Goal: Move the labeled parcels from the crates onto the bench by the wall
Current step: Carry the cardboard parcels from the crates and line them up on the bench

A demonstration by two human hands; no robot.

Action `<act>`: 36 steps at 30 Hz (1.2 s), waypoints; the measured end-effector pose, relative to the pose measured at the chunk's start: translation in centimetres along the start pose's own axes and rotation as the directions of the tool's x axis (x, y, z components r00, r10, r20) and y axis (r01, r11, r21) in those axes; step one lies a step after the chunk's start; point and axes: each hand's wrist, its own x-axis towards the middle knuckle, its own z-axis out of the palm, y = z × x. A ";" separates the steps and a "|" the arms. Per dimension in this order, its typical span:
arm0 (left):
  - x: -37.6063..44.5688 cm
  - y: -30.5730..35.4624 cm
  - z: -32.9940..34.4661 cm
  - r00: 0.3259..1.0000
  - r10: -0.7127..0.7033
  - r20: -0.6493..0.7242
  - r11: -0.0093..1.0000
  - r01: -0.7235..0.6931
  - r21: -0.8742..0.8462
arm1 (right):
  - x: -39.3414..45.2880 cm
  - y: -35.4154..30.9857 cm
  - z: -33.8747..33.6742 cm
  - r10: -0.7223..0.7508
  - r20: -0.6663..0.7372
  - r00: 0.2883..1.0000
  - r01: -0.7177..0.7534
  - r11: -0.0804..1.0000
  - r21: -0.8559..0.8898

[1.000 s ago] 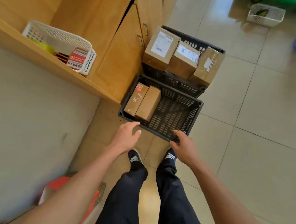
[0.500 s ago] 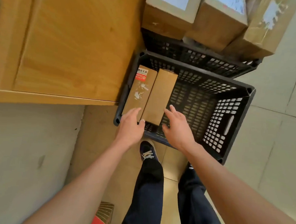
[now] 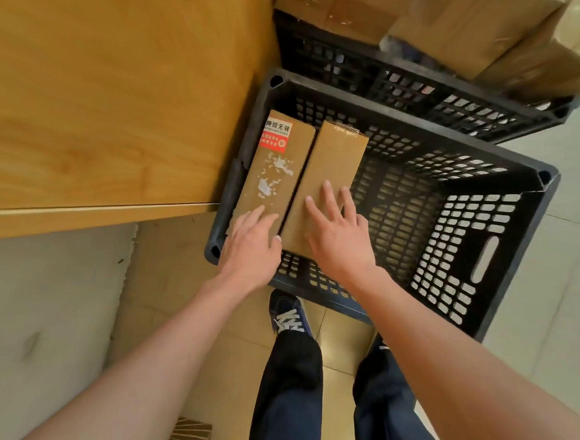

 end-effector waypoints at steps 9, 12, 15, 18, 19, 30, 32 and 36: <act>0.3 0.0 0.2 1.000 -0.015 -0.007 1.000 0.015 -0.006 | 0.2 -1.1 1.7 0.336 -0.036 0.941 -0.305 0.889 0.340; 0.3 -0.4 0.4 1.000 -0.009 -0.025 1.000 0.009 -0.005 | 1.2 -2.2 2.1 0.410 -0.026 0.912 -0.372 0.851 0.371; 0.3 -0.9 0.5 0.999 0.011 -0.036 1.000 -0.011 -0.010 | 1.4 -1.9 2.4 0.456 -0.068 0.887 -0.385 0.814 0.435; 0.5 -1.3 0.4 0.999 0.021 -0.047 1.000 -0.022 -0.018 | 0.7 -1.2 2.9 0.406 -0.164 0.899 -0.288 0.830 0.478; 0.5 -1.5 0.5 0.998 0.024 -0.051 0.999 -0.025 -0.020 | 0.4 -1.2 3.1 0.374 -0.180 0.910 -0.254 0.844 0.472; 0.4 -1.5 0.4 0.999 0.030 -0.046 0.999 -0.032 -0.042 | 0.7 -2.4 2.9 0.473 -0.112 0.874 -0.350 0.773 0.530; 0.2 -1.5 0.2 0.999 0.026 -0.030 0.999 -0.027 -0.040 | 0.1 -1.9 2.4 0.494 -0.113 0.862 -0.355 0.747 0.562; -0.6 -0.8 -0.3 1.000 0.017 -0.004 0.998 -0.017 -0.064 | -2.7 -0.4 0.8 0.488 -0.139 0.862 -0.319 0.734 0.600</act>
